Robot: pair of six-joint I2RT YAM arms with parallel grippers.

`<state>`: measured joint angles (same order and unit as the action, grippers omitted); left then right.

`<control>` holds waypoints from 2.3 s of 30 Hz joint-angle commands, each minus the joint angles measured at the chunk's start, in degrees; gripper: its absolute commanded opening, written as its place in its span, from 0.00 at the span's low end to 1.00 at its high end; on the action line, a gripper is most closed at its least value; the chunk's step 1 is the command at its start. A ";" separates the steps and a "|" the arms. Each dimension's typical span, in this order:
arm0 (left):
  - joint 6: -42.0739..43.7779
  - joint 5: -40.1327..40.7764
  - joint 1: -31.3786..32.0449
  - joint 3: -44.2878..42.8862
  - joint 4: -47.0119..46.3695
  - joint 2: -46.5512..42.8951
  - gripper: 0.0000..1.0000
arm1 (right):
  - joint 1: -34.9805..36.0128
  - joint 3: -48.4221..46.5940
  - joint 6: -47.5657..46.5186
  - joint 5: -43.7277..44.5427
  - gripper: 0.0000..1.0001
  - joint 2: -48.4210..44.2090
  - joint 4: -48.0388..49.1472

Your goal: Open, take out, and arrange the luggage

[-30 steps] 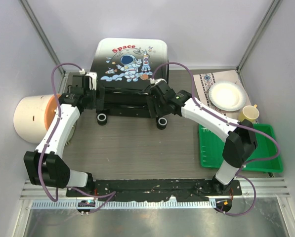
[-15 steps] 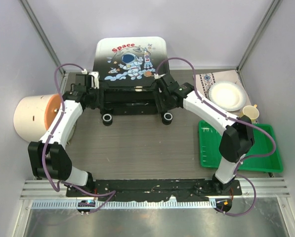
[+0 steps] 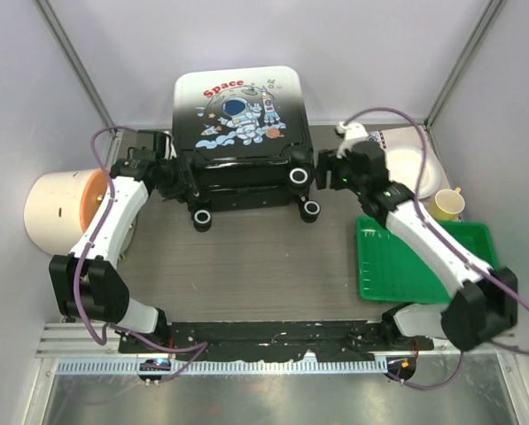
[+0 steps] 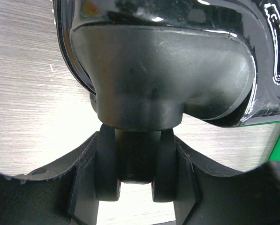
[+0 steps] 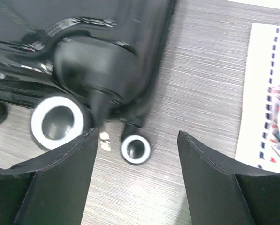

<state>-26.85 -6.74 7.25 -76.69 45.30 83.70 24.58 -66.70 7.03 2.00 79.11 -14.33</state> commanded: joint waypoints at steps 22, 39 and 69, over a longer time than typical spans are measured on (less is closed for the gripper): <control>-5.58 -20.05 -2.76 -2.68 -12.16 -2.58 0.00 | -19.30 27.85 26.00 -55.61 0.48 9.73 54.64; -4.79 -20.68 -3.38 -2.77 -9.70 -2.67 0.00 | -17.46 24.07 45.08 -59.22 0.53 28.55 86.47; -2.86 -5.13 -3.29 10.42 -11.64 -0.21 0.00 | -21.94 32.94 20.94 -53.32 0.56 15.83 69.71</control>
<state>-31.90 -18.96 4.03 -67.16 35.11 80.29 1.87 -35.99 37.98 -51.27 100.71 57.71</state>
